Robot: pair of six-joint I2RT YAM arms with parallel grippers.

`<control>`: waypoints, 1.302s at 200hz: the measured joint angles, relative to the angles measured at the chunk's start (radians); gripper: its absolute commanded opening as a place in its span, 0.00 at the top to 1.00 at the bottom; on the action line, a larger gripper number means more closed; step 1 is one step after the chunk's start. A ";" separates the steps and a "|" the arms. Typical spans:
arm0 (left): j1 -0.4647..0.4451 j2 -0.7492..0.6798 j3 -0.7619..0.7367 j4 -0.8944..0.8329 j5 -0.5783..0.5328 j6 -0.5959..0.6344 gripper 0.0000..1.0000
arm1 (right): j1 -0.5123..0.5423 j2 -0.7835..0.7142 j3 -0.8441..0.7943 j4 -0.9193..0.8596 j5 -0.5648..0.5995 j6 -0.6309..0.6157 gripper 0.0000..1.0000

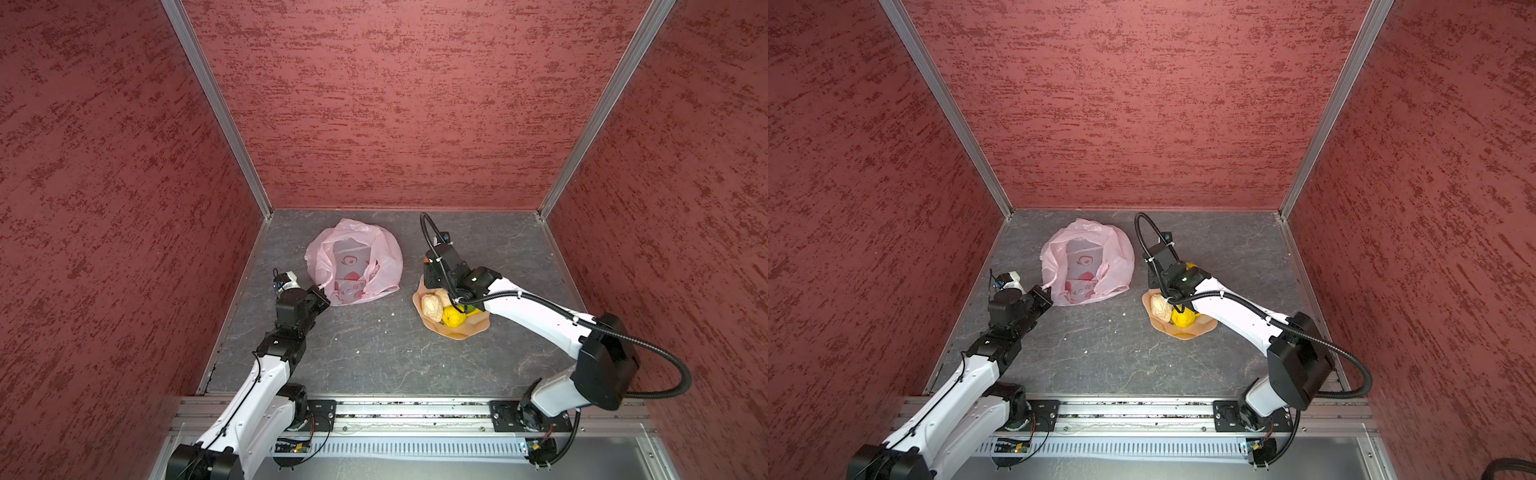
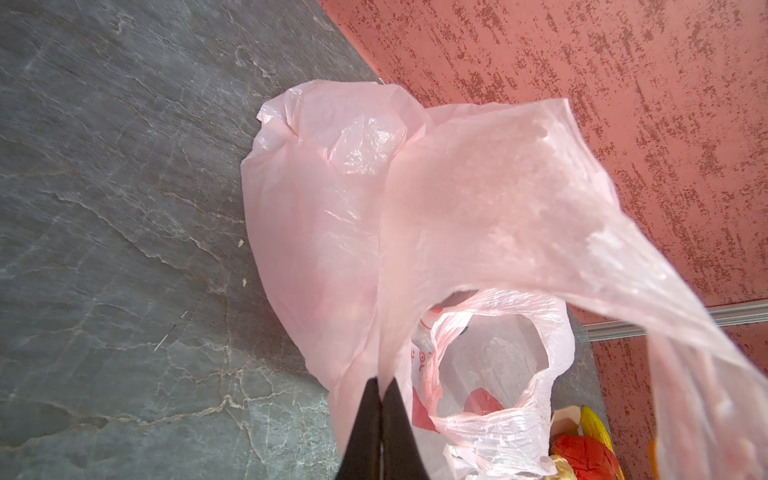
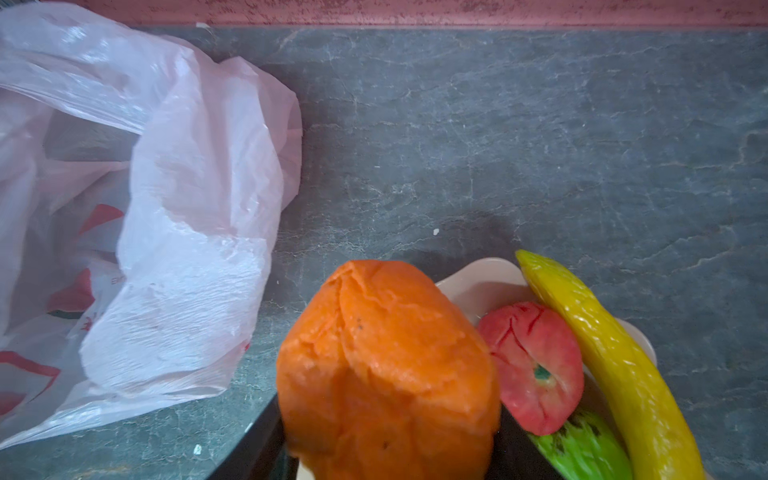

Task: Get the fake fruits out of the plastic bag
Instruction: 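Lower the orange fruit into the pink bowl with the right gripper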

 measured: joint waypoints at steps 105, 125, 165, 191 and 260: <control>0.006 -0.025 0.000 -0.010 0.008 0.008 1.00 | -0.057 0.142 0.000 0.008 -0.076 -0.007 0.67; 0.008 -0.024 0.000 -0.010 0.011 0.008 1.00 | -0.062 0.150 0.000 0.008 -0.085 -0.006 0.66; 0.011 -0.024 0.000 -0.009 0.023 0.008 1.00 | -0.064 0.156 0.000 0.014 -0.097 -0.006 0.63; 0.012 -0.024 0.000 -0.009 0.026 0.009 1.00 | -0.066 0.162 0.000 0.019 -0.105 -0.001 0.62; 0.017 -0.023 0.000 -0.008 0.030 0.010 1.00 | -0.068 0.165 -0.023 0.031 -0.111 0.018 0.60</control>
